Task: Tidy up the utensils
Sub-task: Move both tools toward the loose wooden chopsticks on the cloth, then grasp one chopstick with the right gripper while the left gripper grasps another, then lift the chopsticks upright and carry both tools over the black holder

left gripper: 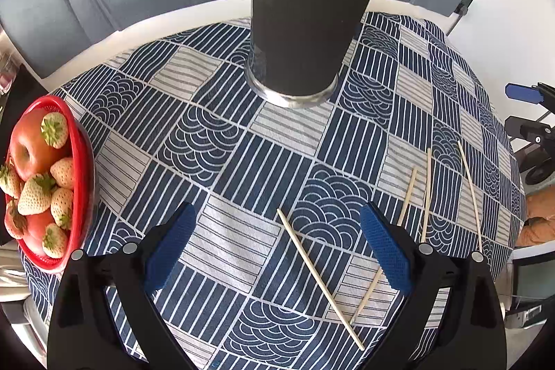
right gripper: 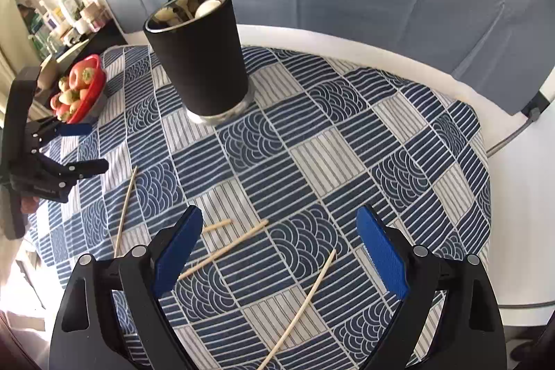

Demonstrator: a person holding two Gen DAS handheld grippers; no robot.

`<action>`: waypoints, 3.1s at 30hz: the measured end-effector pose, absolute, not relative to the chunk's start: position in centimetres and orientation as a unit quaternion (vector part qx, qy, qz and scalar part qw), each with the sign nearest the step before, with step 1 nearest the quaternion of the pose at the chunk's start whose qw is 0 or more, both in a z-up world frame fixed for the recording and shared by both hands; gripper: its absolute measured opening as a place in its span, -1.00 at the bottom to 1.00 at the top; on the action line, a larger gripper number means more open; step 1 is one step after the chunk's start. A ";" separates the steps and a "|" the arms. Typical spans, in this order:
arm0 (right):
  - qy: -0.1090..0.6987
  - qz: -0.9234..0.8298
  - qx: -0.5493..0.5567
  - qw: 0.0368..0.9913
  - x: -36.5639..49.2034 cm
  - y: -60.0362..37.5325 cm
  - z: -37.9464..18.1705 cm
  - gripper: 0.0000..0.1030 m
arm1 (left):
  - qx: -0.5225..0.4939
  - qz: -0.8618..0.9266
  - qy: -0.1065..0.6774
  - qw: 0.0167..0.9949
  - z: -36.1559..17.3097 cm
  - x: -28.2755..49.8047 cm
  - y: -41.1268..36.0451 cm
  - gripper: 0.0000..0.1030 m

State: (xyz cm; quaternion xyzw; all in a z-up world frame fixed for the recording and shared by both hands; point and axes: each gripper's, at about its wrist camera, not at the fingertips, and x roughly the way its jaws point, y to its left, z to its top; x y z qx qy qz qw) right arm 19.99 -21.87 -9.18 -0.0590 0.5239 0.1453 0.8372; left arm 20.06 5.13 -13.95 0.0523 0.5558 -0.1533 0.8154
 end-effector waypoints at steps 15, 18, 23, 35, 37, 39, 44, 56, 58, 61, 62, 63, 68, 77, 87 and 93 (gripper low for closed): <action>0.580 0.145 -0.056 0.799 16.5 -24.3 -15.5 0.67 | 0.055 -0.124 0.595 0.792 -18.9 16.1 3.7 0.82; 0.590 0.147 -0.054 0.792 15.9 -24.7 -16.8 0.67 | 0.058 -0.115 0.598 0.791 -19.6 15.8 3.4 0.82; 0.606 0.141 -0.035 0.782 15.5 -25.6 -19.0 0.67 | 0.058 -0.103 0.601 0.790 -20.5 15.6 3.2 0.82; 0.612 0.129 -0.062 0.778 14.7 -24.5 -22.0 0.87 | 0.056 -0.066 0.575 0.814 -21.5 15.1 3.3 0.92; 0.608 0.125 -0.080 0.780 14.4 -23.8 -22.2 0.87 | 0.059 -0.069 0.564 0.821 -21.5 14.6 3.3 0.92; 0.610 0.115 -0.070 0.781 14.4 -24.0 -22.2 0.87 | 0.057 -0.066 0.572 0.816 -21.5 14.5 3.5 0.92; 0.612 0.110 -0.069 0.780 14.4 -23.8 -22.2 0.88 | 0.043 -0.045 0.590 0.805 -21.4 14.4 3.9 0.92; 0.589 0.085 -0.047 0.802 13.4 -25.3 -21.2 -0.26 | 0.027 -0.030 0.575 0.817 -20.0 12.9 4.0 -0.23; 0.592 0.081 -0.032 0.801 13.2 -26.2 -20.8 -0.90 | 0.027 -0.040 0.585 0.809 -19.9 12.9 4.3 -0.86; 0.594 0.096 -0.042 0.798 12.8 -26.8 -20.9 -0.91 | 0.011 -0.039 0.592 0.805 -19.7 12.9 4.8 -0.93; 0.595 0.095 -0.038 0.798 12.7 -27.2 -20.9 -0.91 | 0.009 -0.036 0.593 0.804 -19.6 12.9 5.0 -0.93; 0.597 0.096 -0.027 0.796 12.6 -27.5 -20.9 -0.91 | 0.010 -0.032 0.592 0.805 -19.6 12.8 5.2 -0.98; 0.589 0.097 0.009 0.802 12.5 -29.1 -20.0 -0.91 | 0.022 -0.023 0.595 0.803 -18.9 12.5 6.0 -1.00; 0.549 0.118 0.006 0.828 13.8 -28.7 -16.5 -0.91 | 0.021 -0.016 0.583 0.812 -16.1 12.1 7.8 -1.00; 0.541 0.141 -0.007 0.829 15.0 -26.7 -14.7 -0.91 | 0.032 -0.042 0.595 0.802 -16.6 11.7 5.9 -0.54; 0.550 0.137 -0.003 0.824 15.1 -26.7 -15.1 -0.91 | 0.015 -0.055 0.619 0.784 -18.8 11.8 5.5 -0.35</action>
